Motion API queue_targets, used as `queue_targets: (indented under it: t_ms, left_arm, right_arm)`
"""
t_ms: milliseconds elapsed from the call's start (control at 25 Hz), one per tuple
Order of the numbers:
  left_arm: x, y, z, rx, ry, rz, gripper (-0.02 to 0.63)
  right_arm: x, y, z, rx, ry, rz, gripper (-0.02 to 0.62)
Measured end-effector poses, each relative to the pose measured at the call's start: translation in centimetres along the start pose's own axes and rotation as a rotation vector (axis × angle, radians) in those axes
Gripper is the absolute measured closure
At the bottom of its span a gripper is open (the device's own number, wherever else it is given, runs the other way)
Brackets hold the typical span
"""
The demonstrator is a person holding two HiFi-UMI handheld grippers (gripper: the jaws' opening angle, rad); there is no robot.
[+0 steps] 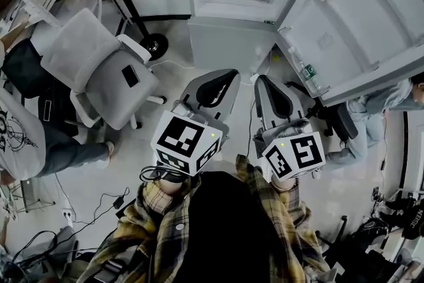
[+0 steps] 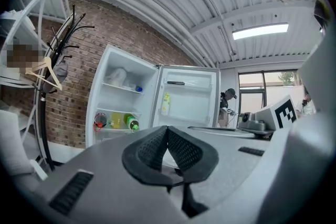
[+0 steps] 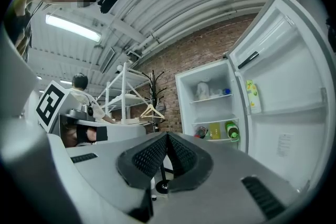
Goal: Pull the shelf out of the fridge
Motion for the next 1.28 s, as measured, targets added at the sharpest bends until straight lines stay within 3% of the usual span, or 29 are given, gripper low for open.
queue_targets:
  t_ms: [320, 600, 1280]
  left_arm:
    - [-0.8, -1.1, 0.5, 0.037, -0.014, -0.015, 0.601]
    - [-0.8, -3.6, 2.2, 0.021, -0.007, -0.013, 0.601]
    - [0.2, -16.0, 10.5, -0.029, 0.018, -0.01, 0.601]
  right_arm:
    - [-0.7, 0.8, 0.9, 0.018, -0.021, 0.015, 0.577]
    - [-0.1, 1.8, 3.8, 0.011, -0.02, 0.015, 0.577]
    - [2.3, 6.0, 17.4, -0.035, 0.005, 0.017, 0.577]
Point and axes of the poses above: the fingertips, and each gripper's own axes: z forward along the fingers, y to its right, x out of its top, the point moved 1 cm from there along -z, backward along the fingers, and after that the axes turned 12 degrees about z, right-handed, at the moved point
